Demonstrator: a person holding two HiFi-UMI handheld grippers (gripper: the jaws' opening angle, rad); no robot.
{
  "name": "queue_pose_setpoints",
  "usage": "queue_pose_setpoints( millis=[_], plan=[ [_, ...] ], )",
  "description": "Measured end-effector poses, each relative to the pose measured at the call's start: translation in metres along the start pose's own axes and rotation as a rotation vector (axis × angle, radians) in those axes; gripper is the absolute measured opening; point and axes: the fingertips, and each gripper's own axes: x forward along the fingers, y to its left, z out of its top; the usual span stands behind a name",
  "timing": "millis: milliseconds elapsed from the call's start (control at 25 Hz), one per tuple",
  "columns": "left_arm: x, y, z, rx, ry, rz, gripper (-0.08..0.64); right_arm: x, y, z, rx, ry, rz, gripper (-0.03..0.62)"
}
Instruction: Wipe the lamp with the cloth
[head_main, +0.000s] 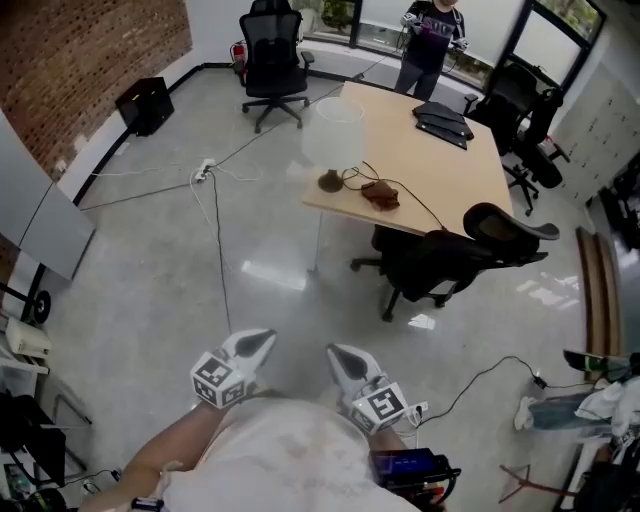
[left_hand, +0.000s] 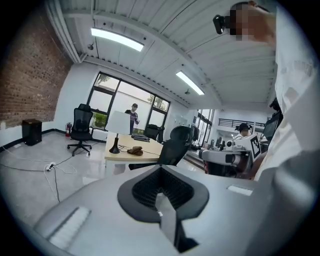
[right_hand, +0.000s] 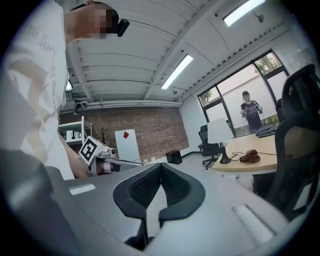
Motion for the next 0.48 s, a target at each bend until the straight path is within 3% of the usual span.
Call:
queue_pose_setpoints(
  millis=[480],
  plan=[
    [-0.018, 0.060, 0.014, 0.009, 0.002, -0.083, 0.002, 0.062, 0.019, -0.007, 0.035, -0.008, -0.096, 0.012]
  ],
)
